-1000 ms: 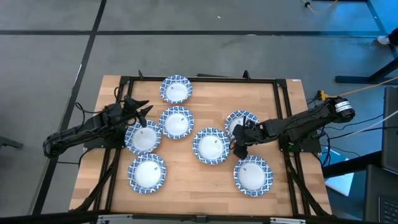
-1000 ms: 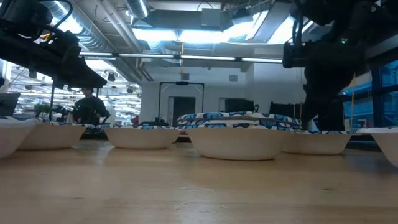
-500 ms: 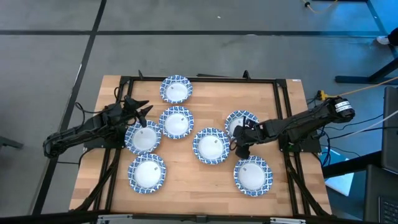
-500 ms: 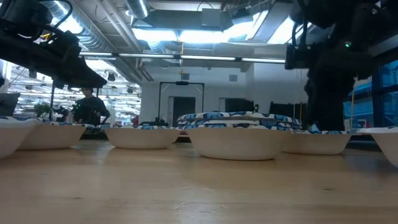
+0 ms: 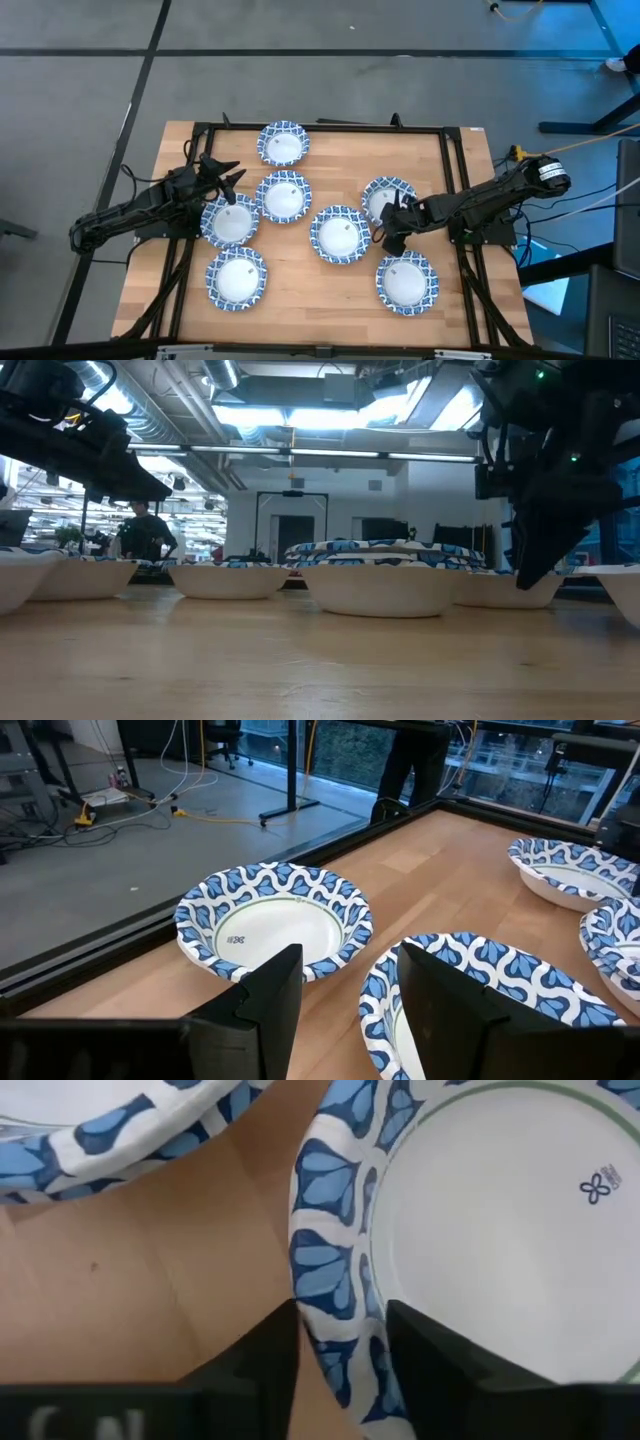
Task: Nest bowls inside each other
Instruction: Stack the white bowl on top of the other white bowl
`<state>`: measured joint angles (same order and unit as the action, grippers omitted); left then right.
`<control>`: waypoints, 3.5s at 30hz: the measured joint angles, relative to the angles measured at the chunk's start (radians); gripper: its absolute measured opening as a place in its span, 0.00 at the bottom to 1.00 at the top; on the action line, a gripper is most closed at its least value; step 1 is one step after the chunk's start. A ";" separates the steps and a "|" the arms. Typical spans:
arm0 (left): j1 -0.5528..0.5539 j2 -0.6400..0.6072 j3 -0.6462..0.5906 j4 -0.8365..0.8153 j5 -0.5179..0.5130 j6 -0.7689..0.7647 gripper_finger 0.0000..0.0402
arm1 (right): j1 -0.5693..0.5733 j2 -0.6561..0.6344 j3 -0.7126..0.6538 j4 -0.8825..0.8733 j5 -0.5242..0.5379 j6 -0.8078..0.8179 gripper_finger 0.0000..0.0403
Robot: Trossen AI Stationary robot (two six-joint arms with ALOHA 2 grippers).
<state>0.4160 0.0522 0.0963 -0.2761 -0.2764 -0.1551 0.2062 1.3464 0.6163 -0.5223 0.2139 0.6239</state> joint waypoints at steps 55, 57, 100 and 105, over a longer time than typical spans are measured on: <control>0.000 0.000 0.000 0.000 0.000 0.000 0.40 | 0.087 0.397 0.615 -0.119 -0.133 -0.153 0.03; 0.000 0.000 0.000 0.000 0.000 0.000 0.40 | 0.087 0.401 0.615 -0.105 -0.145 -0.158 0.04; 0.000 0.000 0.000 0.000 -0.035 0.009 0.40 | 0.088 0.393 0.615 0.077 -0.269 -0.166 0.11; 0.000 0.000 0.000 0.000 -0.043 0.010 0.40 | 0.088 0.393 0.615 0.077 -0.259 -0.184 0.03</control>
<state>0.4156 0.0524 0.0960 -0.2764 -0.3190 -0.1455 0.2943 1.7393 1.2316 -0.4454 -0.0456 0.4399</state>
